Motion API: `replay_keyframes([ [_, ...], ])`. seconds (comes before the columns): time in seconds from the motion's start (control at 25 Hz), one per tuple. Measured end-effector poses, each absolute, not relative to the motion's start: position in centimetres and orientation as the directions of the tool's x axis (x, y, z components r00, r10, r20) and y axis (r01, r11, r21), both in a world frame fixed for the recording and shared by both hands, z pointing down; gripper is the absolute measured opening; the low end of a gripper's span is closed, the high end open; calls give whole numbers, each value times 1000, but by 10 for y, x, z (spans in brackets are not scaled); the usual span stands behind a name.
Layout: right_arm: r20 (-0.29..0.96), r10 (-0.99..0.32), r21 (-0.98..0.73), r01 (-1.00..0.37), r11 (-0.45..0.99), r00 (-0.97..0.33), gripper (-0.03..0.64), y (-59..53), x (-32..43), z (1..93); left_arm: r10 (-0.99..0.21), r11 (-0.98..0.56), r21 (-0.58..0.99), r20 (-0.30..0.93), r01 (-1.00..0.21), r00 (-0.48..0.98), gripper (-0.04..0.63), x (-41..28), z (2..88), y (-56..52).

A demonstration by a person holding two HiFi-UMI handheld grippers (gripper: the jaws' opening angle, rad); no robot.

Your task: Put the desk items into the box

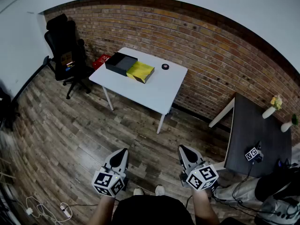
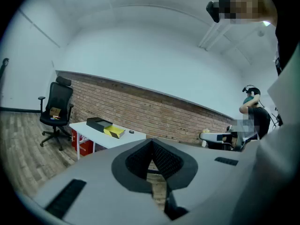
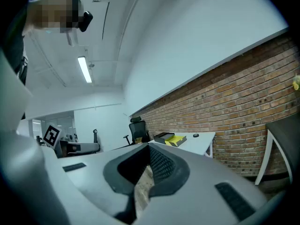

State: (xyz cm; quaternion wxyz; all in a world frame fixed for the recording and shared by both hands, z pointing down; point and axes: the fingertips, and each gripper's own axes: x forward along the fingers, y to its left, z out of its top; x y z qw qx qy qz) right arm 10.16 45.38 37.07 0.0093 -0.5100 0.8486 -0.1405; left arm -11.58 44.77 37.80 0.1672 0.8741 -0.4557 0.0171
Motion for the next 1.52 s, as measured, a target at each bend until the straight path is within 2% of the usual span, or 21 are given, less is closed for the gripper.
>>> replay_keyframes([
  [0.76, 115, -876, -278, -862, 424, -468, 21, 473, 80, 369, -774, -558, 291, 155, -777, 614, 11, -135, 374, 460],
  [1.52, 127, -866, -275, -856, 437, -483, 21, 478, 46, 375, -766, -562, 271, 185, -781, 615, 11, -176, 390, 473],
])
